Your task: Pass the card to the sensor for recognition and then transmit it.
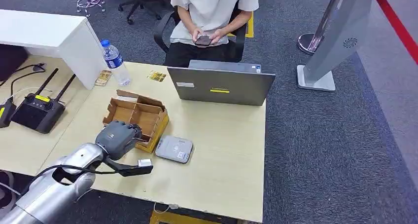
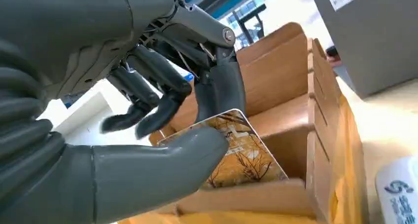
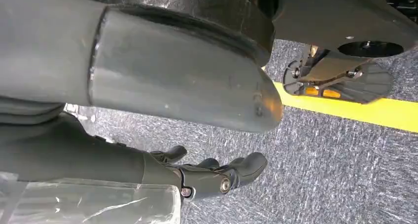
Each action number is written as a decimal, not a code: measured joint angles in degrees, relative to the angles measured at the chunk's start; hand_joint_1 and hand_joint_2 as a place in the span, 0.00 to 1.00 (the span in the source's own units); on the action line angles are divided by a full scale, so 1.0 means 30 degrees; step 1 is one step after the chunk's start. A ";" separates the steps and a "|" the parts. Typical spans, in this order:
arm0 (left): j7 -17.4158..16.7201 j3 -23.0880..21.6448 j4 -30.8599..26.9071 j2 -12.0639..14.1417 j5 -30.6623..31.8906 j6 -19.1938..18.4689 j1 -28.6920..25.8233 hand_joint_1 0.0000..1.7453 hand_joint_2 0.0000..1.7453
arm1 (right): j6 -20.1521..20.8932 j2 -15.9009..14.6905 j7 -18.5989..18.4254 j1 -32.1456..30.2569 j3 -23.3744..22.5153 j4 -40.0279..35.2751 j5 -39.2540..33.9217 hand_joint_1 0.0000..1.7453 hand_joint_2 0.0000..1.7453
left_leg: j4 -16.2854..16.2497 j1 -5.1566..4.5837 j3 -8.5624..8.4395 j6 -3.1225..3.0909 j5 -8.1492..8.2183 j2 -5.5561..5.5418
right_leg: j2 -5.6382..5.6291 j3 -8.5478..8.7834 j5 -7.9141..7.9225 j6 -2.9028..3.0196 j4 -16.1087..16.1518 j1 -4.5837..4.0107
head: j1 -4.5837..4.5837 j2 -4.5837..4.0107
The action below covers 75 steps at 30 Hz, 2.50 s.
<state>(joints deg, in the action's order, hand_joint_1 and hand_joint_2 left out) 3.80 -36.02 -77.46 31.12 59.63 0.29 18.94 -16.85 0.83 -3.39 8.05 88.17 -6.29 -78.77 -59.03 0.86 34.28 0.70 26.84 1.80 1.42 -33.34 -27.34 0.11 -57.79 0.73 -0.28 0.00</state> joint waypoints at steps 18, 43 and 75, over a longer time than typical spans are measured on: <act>-0.0240 0.0036 -0.1537 -0.0284 0.0874 0.1223 -0.0317 1.00 1.00 | 0.0000 0.0000 0.0124 -0.0003 0.0022 0.0029 -0.0517 0.00 0.00 | 0.0001 0.0001 0.0002 0.0000 -0.0001 -0.0006 | 0.0005 0.0002 0.0000 0.0000 -0.0002 -0.0001 | 0.0007 0.0000; -0.4152 0.1539 -0.3528 -0.0703 -0.2710 -0.3877 1.4878 1.00 1.00 | 0.0263 0.0007 -0.0095 0.0188 0.0305 0.0168 0.0194 0.00 0.00 | -0.0038 0.0068 0.0081 0.0023 -0.0161 -0.0125 | 0.0103 -0.0054 0.0154 0.0019 0.0009 -0.0063 | 0.0015 0.0000; -0.3847 0.1078 1.6290 -0.8567 0.0917 -0.2005 1.8801 0.00 1.00 | 0.0801 0.0036 -0.1363 0.0796 0.0335 0.0153 0.2776 0.00 0.00 | -0.0024 0.0064 0.0104 0.0008 -0.0174 -0.0052 | 0.0038 -0.0080 0.0186 0.0024 -0.0001 -0.0064 | 0.0022 0.0000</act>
<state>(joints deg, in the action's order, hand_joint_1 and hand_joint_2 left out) -7.74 -32.79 -28.59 5.42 62.38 -5.73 75.34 -14.45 0.94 -7.48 10.44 89.18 -5.84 -70.44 -59.10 1.05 34.59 0.73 26.32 1.65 1.53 -33.58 -26.78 0.18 -57.80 0.54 -0.22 0.00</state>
